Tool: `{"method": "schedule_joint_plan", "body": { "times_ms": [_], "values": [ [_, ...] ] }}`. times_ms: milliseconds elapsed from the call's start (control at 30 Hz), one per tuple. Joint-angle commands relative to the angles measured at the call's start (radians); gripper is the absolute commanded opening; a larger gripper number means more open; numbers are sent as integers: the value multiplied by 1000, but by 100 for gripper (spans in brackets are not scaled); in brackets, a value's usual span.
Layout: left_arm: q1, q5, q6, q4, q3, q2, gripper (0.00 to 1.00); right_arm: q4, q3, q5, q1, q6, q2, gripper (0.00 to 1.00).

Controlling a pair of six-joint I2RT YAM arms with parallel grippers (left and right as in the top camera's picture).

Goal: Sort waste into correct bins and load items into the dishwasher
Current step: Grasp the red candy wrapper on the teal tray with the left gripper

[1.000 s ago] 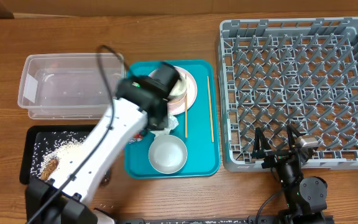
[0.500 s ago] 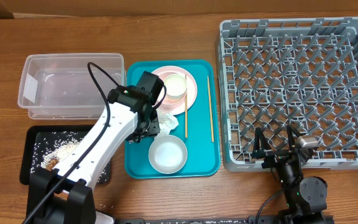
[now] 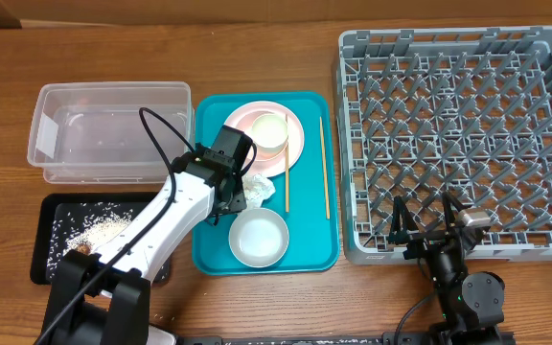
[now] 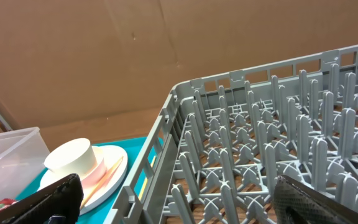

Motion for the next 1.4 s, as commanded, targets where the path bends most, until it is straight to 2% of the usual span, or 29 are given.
{"method": "schedule_joint_plan", "body": {
  "times_ms": [0,333,800,967,1367],
  "values": [
    [-1,-103,3,6,-22,2,40,8,-11,1,-3,-4,-12,100],
    [-3,-94,2,88,-97,2,39,9,-11,1,-3,-4,-12,100],
    [-3,-95,11,107,-104,2,40,8,-11,1,-3,-4,-12,100],
    [-3,-88,13,110,-104,3,33,9,-11,1,-3,-4,-12,100],
    [-3,-87,13,122,-105,39,32,9,-11,1,-3,-4,-12,100]
  ]
}}
